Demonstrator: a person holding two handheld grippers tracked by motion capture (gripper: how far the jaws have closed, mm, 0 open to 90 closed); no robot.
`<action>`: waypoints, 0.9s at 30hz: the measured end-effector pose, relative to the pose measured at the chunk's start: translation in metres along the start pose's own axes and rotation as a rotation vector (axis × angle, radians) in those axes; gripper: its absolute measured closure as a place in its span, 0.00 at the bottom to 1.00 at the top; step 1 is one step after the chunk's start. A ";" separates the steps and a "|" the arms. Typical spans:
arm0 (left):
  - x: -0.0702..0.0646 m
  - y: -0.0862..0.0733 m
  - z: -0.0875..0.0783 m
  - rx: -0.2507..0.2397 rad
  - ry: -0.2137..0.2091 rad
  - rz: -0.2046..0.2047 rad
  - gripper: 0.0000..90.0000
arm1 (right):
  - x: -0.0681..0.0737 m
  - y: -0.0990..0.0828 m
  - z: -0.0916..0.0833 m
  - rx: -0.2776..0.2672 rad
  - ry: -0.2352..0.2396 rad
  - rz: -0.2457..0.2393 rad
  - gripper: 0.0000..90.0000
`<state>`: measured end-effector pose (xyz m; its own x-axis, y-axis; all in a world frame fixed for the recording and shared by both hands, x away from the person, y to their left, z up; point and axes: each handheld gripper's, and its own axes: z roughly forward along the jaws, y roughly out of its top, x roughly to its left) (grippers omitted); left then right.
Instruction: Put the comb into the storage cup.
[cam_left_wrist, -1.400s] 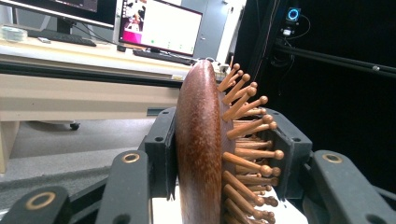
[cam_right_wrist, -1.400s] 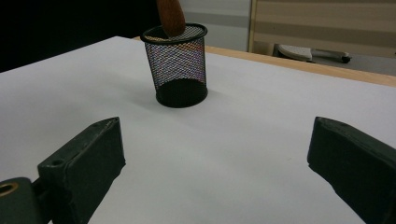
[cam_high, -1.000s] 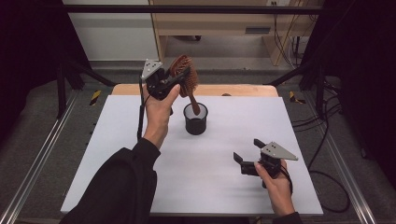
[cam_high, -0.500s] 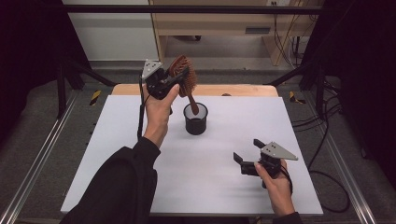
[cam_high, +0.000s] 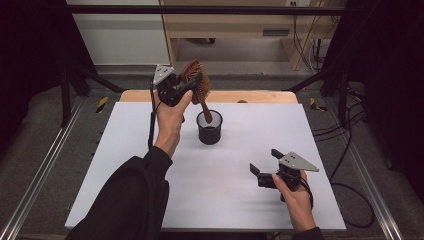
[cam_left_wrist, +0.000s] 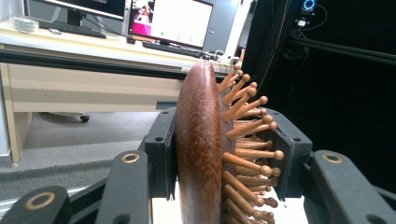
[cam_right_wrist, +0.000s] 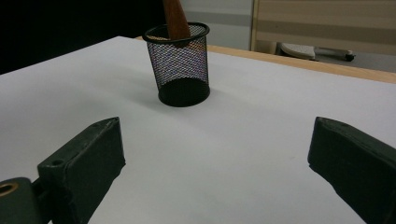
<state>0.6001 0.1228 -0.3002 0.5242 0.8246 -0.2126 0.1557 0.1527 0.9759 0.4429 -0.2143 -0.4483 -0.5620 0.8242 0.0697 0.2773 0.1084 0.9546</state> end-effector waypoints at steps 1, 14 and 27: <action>0.000 0.000 0.000 0.000 0.000 0.001 0.57 | 0.000 0.000 0.000 0.000 0.000 0.001 0.04; -0.001 -0.005 0.006 0.011 -0.001 0.007 0.57 | 0.000 0.000 0.000 -0.002 -0.001 0.003 0.04; -0.003 -0.009 0.009 0.024 -0.005 0.022 0.57 | 0.000 0.000 0.000 -0.003 0.000 0.002 0.04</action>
<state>0.6046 0.1137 -0.3086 0.5318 0.8251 -0.1911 0.1643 0.1208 0.9790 0.4428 -0.2147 -0.4482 -0.5618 0.8242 0.0718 0.2765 0.1052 0.9552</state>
